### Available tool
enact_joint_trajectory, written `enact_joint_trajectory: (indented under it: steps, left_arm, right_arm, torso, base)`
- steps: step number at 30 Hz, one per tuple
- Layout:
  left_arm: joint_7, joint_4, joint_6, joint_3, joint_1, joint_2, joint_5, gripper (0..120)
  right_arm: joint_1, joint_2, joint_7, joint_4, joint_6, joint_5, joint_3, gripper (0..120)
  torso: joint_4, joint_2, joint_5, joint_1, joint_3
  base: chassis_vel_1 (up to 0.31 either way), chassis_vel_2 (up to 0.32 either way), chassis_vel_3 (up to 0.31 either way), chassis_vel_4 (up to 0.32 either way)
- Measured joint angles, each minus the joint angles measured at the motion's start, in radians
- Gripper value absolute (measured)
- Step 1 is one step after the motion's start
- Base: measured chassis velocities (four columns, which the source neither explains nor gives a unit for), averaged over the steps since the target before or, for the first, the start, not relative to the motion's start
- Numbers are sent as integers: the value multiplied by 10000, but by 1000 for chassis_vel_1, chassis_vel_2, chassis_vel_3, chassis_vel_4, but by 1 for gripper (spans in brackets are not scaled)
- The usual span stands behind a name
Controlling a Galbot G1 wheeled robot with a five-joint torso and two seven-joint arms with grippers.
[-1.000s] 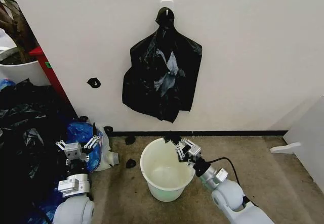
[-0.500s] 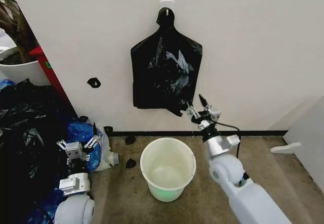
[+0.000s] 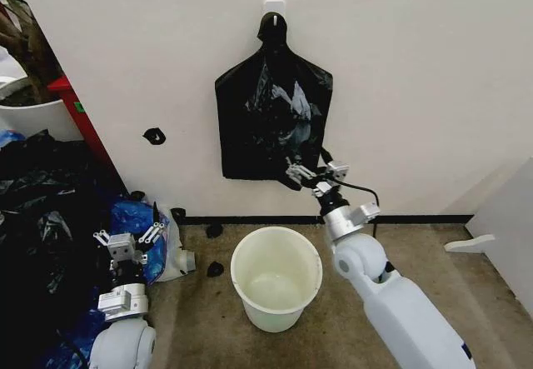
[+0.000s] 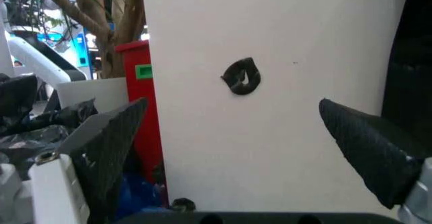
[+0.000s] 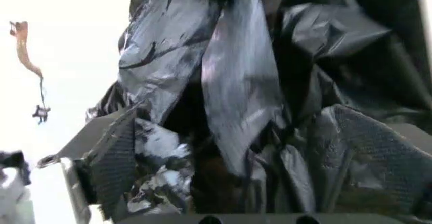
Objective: Place the garbage bag over the trash bin.
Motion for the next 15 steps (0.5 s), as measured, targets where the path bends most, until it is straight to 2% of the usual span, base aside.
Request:
enact_joint_trajectory:
  steps: [7,9,12,15]
  left_arm:
    - [-38,50,-3,-60,-23,0,-24,100]
    - [-51,77,-5,-84,-64,0,-34,100]
    - [-54,98,-6,-88,-91,-8,-35,100]
    - [-55,113,-3,-44,-156,-4,-35,100]
  right_arm:
    - [523,210,419,-614,-107,-681,-172,71]
    - [552,208,416,-609,-111,-766,-189,62]
    - [534,197,400,-563,-115,-858,-191,55]
    - [387,139,368,-425,-135,-949,-186,43]
  torso:
    - [0,0,-1,0,0]
    - [-1,0,0,0,0]
    - [-1,0,0,0,0]
    - [-1,0,0,0,-1]
  base:
    - [0,0,0,0]
    - [0,0,0,0]
    - [0,0,0,0]
    - [0,0,0,0]
